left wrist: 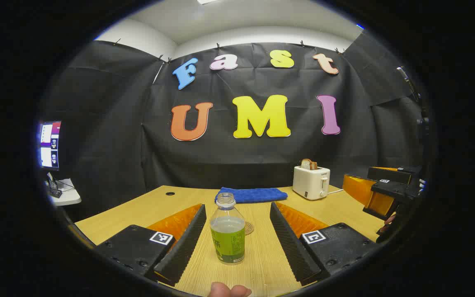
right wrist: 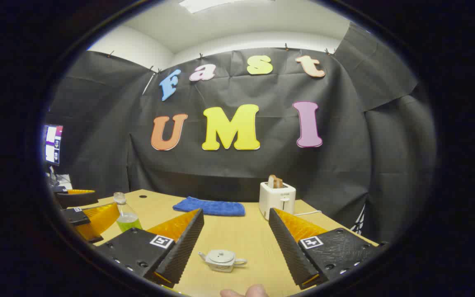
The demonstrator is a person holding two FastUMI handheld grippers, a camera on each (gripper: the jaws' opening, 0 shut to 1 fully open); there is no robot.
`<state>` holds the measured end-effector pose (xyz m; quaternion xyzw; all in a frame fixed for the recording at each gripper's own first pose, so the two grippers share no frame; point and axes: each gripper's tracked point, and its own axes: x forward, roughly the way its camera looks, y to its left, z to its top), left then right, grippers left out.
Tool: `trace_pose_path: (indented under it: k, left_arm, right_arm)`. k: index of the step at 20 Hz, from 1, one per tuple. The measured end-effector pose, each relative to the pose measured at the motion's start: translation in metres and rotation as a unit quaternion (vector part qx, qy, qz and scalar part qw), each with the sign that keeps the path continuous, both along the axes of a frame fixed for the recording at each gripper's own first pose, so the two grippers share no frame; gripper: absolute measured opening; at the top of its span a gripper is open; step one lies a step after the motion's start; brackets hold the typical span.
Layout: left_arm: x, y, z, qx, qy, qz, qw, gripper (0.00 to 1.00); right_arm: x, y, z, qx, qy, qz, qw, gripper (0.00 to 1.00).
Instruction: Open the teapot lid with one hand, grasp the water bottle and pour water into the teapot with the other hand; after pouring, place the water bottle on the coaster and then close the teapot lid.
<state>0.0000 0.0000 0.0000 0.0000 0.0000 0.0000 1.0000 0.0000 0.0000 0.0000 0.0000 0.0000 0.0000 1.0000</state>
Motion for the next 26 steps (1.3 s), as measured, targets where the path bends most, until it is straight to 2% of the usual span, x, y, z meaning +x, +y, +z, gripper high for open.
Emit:
trace_pose_path:
  k: [20, 21, 22, 26]
  left_arm:
    - [0.003, 0.000, -0.009, 0.001, 0.008, 0.010, 1.000, 0.98]
    - [0.003, 0.000, -0.009, 0.001, 0.008, 0.010, 1.000, 0.97]
    - [0.003, 0.000, -0.009, 0.001, 0.009, 0.010, 1.000, 0.97]
    - [0.005, 0.004, -0.011, -0.001, 0.005, 0.016, 1.000, 0.98]
  right_arm:
    - [0.007, 0.004, -0.018, -0.007, 0.014, -0.005, 1.000, 0.95]
    - [0.009, 0.003, -0.020, -0.008, 0.015, -0.006, 1.000, 0.97]
    - [0.010, 0.004, -0.024, -0.008, 0.016, -0.005, 1.000, 0.95]
    - [0.023, 0.004, -0.047, -0.007, 0.037, -0.007, 0.999, 0.97]
